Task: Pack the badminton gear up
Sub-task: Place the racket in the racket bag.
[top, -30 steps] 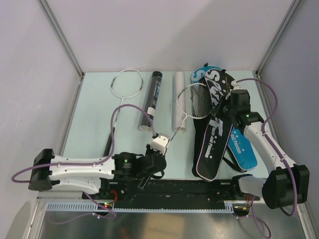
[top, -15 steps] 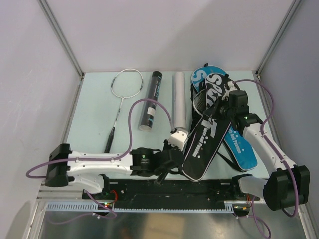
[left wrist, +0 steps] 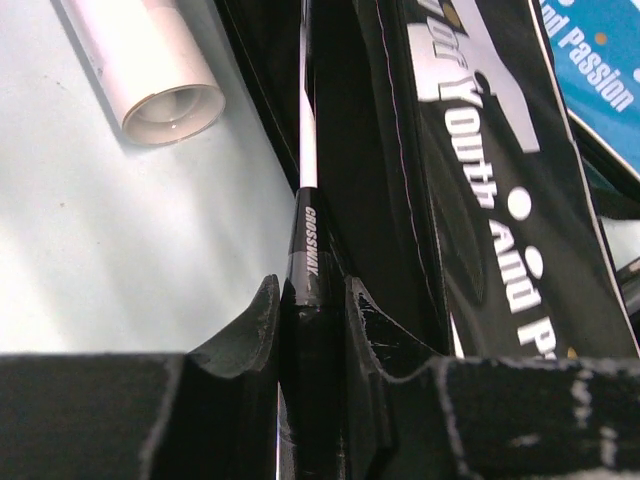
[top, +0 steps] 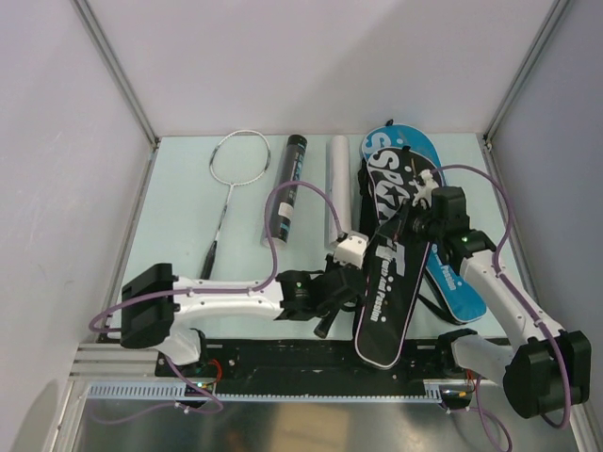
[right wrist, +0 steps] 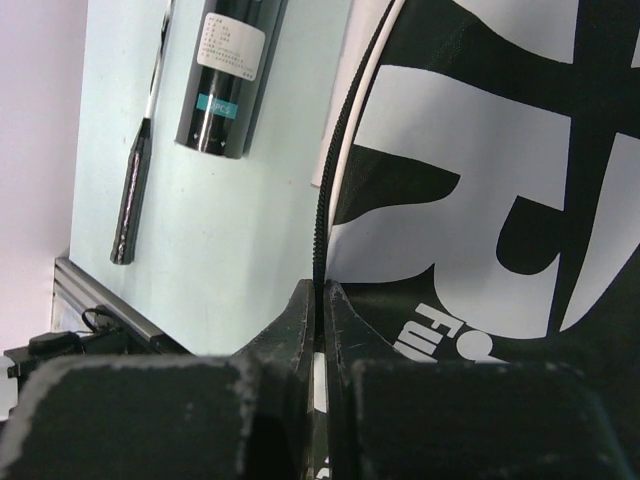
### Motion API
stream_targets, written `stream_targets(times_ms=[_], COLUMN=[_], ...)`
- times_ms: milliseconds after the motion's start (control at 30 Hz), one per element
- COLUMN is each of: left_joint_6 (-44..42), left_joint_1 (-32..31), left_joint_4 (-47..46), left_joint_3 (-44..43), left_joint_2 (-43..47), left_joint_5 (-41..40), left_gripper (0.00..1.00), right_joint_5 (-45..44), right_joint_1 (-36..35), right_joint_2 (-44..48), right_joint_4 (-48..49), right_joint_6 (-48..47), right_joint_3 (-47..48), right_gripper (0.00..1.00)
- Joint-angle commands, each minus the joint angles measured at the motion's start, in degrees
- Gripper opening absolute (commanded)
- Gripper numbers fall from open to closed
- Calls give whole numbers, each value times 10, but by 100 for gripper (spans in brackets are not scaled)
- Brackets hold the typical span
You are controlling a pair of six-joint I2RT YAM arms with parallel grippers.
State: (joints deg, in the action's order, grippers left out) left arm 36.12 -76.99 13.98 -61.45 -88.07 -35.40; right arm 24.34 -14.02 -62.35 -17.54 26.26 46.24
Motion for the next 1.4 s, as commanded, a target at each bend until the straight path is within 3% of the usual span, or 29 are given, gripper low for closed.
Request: stream_targets(times_ms=[0, 167, 433, 700, 1000, 1367], left_joint_6=[36, 60, 59, 76, 97, 102], left_joint_1=[14, 16, 26, 49, 57, 50], left_joint_4=[-93, -120, -137, -117, -28, -23], left_joint_3=[-29, -53, -66, 18, 126, 57], left_joint_2=[-20, -53, -43, 53, 120, -76], left_joint_5=[-29, 7, 183, 291, 253, 325], left_gripper=[0, 3, 37, 63, 66, 65], right_joint_5=[37, 27, 31, 67, 80, 71], right_joint_1=[-4, -4, 10, 47, 66, 68], right_joint_2=[26, 46, 75, 116, 118, 128], right_joint_4=[42, 49, 69, 143, 167, 166], right_joint_6=[4, 23, 36, 4, 0, 7], right_joint_3=[-8, -14, -39, -103, -129, -130], right_gripper=[0, 0, 0, 0, 0, 0])
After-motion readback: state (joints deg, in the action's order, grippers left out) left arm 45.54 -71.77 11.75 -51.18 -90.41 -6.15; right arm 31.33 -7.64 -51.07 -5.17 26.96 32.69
